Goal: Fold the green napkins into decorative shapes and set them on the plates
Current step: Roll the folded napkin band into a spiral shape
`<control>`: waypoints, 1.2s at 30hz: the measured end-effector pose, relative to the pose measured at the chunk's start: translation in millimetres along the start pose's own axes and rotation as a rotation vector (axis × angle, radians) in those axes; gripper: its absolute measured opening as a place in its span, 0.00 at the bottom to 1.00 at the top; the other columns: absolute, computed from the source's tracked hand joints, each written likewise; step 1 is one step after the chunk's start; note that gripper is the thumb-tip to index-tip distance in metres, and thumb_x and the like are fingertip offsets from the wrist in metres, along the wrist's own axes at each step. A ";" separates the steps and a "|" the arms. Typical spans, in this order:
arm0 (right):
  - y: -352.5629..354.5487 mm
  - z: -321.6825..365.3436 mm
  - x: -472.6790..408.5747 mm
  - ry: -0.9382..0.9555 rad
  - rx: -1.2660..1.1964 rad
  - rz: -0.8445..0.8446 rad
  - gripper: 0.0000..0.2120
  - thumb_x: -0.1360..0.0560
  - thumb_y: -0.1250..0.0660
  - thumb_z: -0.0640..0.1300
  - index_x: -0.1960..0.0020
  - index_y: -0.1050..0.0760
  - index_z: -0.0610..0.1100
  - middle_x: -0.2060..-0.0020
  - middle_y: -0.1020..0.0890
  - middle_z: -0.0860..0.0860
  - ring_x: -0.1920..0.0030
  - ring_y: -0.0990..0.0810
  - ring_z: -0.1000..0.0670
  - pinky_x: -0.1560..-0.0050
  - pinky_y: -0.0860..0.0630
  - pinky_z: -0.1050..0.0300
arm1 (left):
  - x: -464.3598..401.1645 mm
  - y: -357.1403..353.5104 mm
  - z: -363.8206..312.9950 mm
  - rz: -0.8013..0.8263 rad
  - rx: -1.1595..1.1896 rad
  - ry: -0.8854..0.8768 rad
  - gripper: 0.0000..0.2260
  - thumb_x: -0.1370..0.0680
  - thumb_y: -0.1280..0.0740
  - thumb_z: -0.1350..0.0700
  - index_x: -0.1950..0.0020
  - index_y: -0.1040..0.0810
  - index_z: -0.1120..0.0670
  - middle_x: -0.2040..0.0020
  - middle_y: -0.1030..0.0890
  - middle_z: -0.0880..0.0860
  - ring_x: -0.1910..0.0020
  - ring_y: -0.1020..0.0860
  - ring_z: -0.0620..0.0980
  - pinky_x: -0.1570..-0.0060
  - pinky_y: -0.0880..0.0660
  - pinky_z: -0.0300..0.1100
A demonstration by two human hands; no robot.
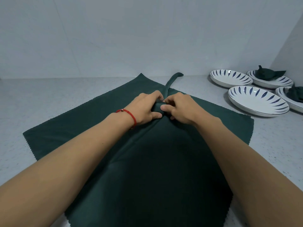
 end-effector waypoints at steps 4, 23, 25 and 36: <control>1.8 -2.3 -4.4 -0.014 -0.037 0.066 0.12 0.19 0.36 0.53 0.56 0.21 0.47 0.58 0.15 0.47 0.62 0.14 0.50 0.51 0.21 0.54 | -13.9 0.8 5.1 0.063 -0.003 0.020 0.20 0.28 0.24 0.45 0.44 0.32 0.44 0.43 0.21 0.54 0.50 0.25 0.56 0.48 0.24 0.51; 10.6 -7.9 -44.7 0.139 0.106 0.043 0.17 0.22 0.29 0.53 0.38 0.24 0.45 0.57 0.20 0.51 0.60 0.21 0.54 0.54 0.27 0.55 | -49.2 27.0 -7.2 0.018 -0.096 -0.125 0.21 0.26 0.25 0.48 0.35 0.23 0.49 0.39 0.20 0.48 0.39 0.24 0.48 0.40 0.29 0.41; 9.8 -12.3 -52.7 0.116 0.091 0.103 0.13 0.20 0.32 0.53 0.43 0.23 0.45 0.58 0.18 0.50 0.63 0.16 0.52 0.49 0.23 0.52 | -41.8 18.7 -8.5 -0.032 -0.130 -0.162 0.25 0.29 0.24 0.48 0.34 0.25 0.49 0.39 0.21 0.48 0.38 0.25 0.50 0.38 0.28 0.46; 11.2 -28.4 -70.1 -0.026 -0.111 0.231 0.19 0.18 0.36 0.54 0.49 0.18 0.39 0.60 0.19 0.45 0.61 0.22 0.48 0.48 0.19 0.47 | -37.4 1.7 -10.4 -0.345 -0.359 -0.176 0.21 0.28 0.25 0.47 0.38 0.24 0.50 0.43 0.20 0.47 0.40 0.25 0.51 0.41 0.33 0.46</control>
Point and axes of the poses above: each hand's wrist, its own x-axis away from the middle knuckle, its own y-axis out of the back of the hand, z = x × y, the point moved 8 cm from there along -x, towards the middle knuckle
